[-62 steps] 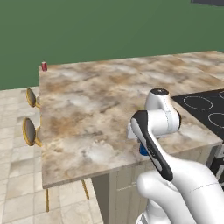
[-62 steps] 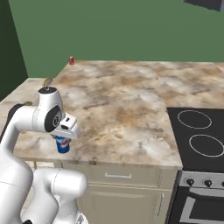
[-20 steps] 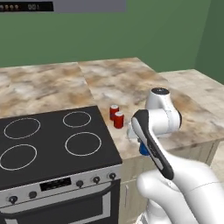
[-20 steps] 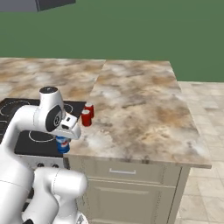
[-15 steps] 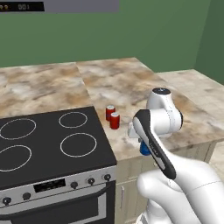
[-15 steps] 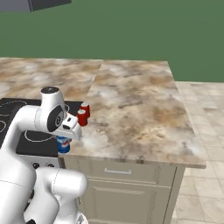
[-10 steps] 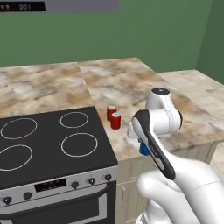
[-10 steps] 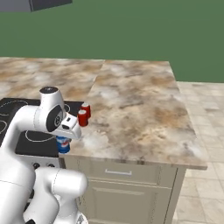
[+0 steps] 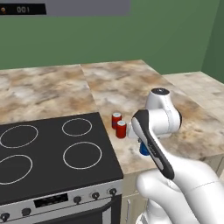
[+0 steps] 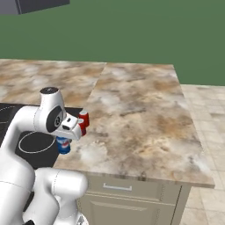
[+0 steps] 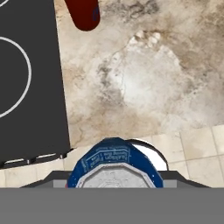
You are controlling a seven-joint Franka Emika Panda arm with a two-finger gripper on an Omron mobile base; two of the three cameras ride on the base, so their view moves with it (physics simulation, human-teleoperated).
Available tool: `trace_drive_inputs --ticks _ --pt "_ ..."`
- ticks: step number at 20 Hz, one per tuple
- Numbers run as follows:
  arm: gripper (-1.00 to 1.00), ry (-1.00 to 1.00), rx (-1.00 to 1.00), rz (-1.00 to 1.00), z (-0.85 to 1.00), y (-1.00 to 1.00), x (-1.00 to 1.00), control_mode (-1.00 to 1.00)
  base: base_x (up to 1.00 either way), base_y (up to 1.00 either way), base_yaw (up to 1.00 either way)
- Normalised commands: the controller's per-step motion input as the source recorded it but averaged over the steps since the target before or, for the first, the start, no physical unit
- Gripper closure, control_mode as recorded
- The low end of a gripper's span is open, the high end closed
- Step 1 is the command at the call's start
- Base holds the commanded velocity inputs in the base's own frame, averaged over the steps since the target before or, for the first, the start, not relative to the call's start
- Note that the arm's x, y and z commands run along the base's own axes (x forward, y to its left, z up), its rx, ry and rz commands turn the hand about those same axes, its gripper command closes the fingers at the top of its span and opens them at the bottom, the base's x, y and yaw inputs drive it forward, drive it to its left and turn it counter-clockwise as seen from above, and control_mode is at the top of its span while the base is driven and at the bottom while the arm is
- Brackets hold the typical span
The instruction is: Four empty soda cans are scattered around the kitchen. Gather all the cans and cluster them next to the stove for recycling.
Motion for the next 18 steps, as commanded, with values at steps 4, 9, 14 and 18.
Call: trace_drive_inputs --ticks 4,9,14,18 --pt "1.00 0.00 0.00 0.00 0.00 0.00 0.00 1.00 0.41 0.00 0.03" --pt "1.00 0.00 0.00 0.00 0.00 0.00 0.00 1.00 0.15 0.00 0.02" --pt "1.00 0.00 0.00 0.00 0.00 0.00 0.00 1.00 0.01 0.00 0.00" --pt "1.00 0.00 0.00 0.03 -0.01 0.00 0.50 -1.00 0.00 0.00 0.00"
